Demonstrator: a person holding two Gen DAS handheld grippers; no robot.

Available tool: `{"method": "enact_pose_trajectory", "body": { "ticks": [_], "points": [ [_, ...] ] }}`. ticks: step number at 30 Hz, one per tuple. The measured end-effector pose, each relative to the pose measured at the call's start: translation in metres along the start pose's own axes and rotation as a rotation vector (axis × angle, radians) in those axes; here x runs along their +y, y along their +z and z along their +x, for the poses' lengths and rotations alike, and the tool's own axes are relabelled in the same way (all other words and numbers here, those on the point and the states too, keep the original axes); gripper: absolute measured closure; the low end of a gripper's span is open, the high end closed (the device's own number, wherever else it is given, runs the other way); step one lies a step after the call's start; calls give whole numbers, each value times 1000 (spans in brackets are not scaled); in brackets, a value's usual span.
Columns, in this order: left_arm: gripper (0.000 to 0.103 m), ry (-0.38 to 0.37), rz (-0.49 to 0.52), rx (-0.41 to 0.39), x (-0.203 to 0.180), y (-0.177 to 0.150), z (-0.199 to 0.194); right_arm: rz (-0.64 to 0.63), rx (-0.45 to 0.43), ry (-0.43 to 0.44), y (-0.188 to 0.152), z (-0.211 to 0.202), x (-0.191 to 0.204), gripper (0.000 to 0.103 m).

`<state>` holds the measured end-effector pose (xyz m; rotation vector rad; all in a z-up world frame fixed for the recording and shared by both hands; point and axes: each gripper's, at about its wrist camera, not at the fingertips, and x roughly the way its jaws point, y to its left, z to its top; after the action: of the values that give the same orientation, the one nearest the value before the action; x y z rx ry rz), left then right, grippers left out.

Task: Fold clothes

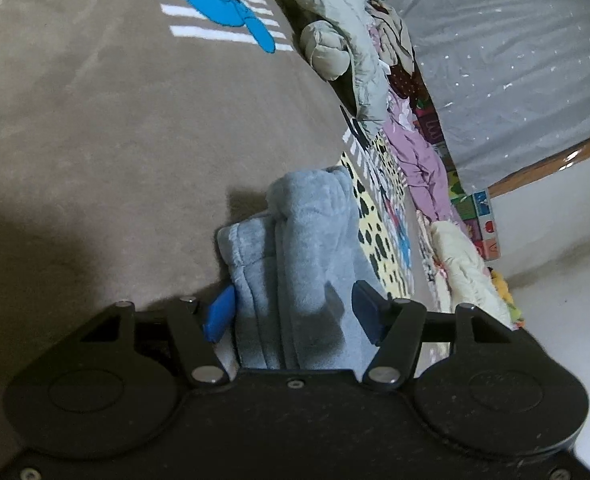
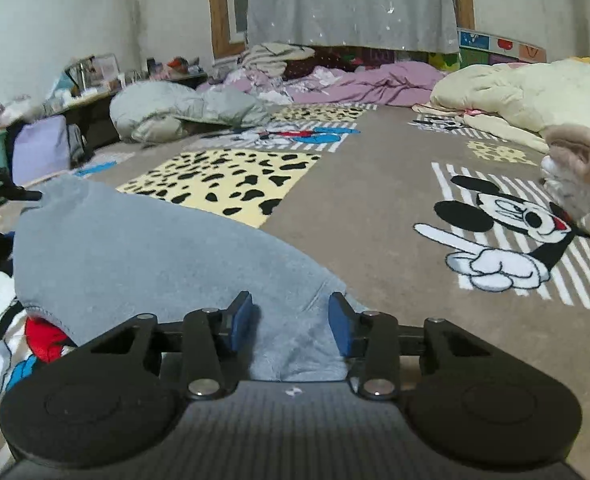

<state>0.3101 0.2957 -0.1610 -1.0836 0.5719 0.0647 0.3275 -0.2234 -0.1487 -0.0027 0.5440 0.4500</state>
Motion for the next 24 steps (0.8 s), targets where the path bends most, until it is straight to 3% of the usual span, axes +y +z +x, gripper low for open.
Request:
{"method": "enact_pose_trajectory", "body": {
  "ticks": [1, 2, 4, 6, 8, 12, 20, 24],
  "points": [
    [44, 9, 1, -9, 1, -1, -1, 2, -10, 6, -2, -1, 0, 61],
    [58, 14, -5, -15, 4, 0, -3, 5, -18, 10, -3, 0, -2, 61],
    [63, 13, -38, -19, 16, 0, -12, 11, -35, 18, -6, -6, -2, 61],
    [59, 41, 35, -23, 5, -4, -10, 27, -46, 29, -9, -11, -4, 61],
    [47, 66, 108, -32, -6, -8, -7, 42, -50, 40, -9, -10, -7, 61],
    [41, 62, 125, -70, -10, -8, 3, 47, -51, 43, -9, -9, -7, 61],
    [76, 7, 55, -85, 5, -4, -4, 66, -48, 60, -8, -7, -10, 59],
    [82, -22, 71, -139, -10, -10, -17, 66, -47, 60, -7, -7, -10, 59]
  ]
}}
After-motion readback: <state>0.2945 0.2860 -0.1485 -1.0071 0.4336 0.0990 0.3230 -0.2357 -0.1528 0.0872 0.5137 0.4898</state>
